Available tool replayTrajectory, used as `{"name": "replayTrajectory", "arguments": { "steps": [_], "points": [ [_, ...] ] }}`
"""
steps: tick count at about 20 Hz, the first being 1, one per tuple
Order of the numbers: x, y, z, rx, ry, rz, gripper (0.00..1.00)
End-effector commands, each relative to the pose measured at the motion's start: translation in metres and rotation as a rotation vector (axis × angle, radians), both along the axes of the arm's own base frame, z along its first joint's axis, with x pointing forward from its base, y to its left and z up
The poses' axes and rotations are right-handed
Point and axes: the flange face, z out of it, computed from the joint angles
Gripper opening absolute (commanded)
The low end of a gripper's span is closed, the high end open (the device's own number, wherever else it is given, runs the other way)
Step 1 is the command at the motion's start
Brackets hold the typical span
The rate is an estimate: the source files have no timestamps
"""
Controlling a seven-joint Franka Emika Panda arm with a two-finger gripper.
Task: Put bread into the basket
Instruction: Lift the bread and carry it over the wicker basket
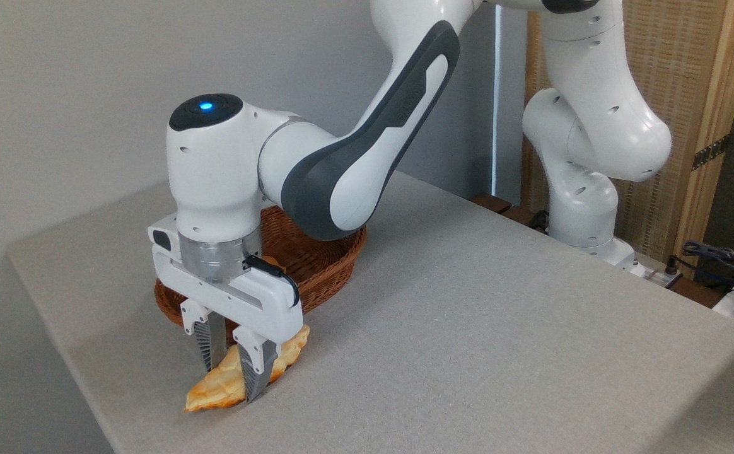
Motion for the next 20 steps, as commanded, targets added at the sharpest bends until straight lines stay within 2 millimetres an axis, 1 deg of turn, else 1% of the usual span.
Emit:
{"name": "replayTrajectory", "arguments": {
  "steps": [1, 3, 5, 6, 8, 9, 10, 12, 13, 14, 15, 16, 17, 18, 19, 20],
  "points": [
    [-0.002, -0.006, 0.006, -0.004, 0.012, -0.023, 0.47],
    [-0.001, -0.003, 0.016, -0.005, -0.005, -0.018, 0.47],
    [0.009, 0.001, 0.041, -0.012, -0.052, -0.008, 0.47],
    [0.012, 0.006, 0.049, -0.013, -0.053, -0.003, 0.47],
    [0.021, 0.017, 0.085, 0.005, -0.085, -0.048, 0.48],
    [0.023, 0.026, 0.099, 0.015, -0.092, -0.083, 0.48],
    [0.023, 0.035, 0.109, 0.022, -0.084, -0.105, 0.48],
    [0.016, 0.040, 0.135, 0.026, -0.074, -0.140, 0.50],
    [0.011, 0.036, 0.143, 0.021, -0.074, -0.147, 0.52],
    [0.006, 0.028, 0.154, 0.019, -0.083, -0.160, 0.53],
    [-0.003, 0.013, 0.164, 0.013, -0.081, -0.188, 0.53],
    [-0.012, -0.009, 0.169, 0.006, -0.067, -0.229, 0.53],
    [-0.024, -0.022, 0.174, 0.000, -0.048, -0.257, 0.56],
    [-0.036, -0.031, 0.183, -0.002, -0.031, -0.277, 0.58],
    [-0.048, -0.041, 0.188, -0.005, -0.007, -0.301, 0.65],
    [-0.062, -0.055, 0.189, -0.005, 0.015, -0.330, 0.66]
  ]
}}
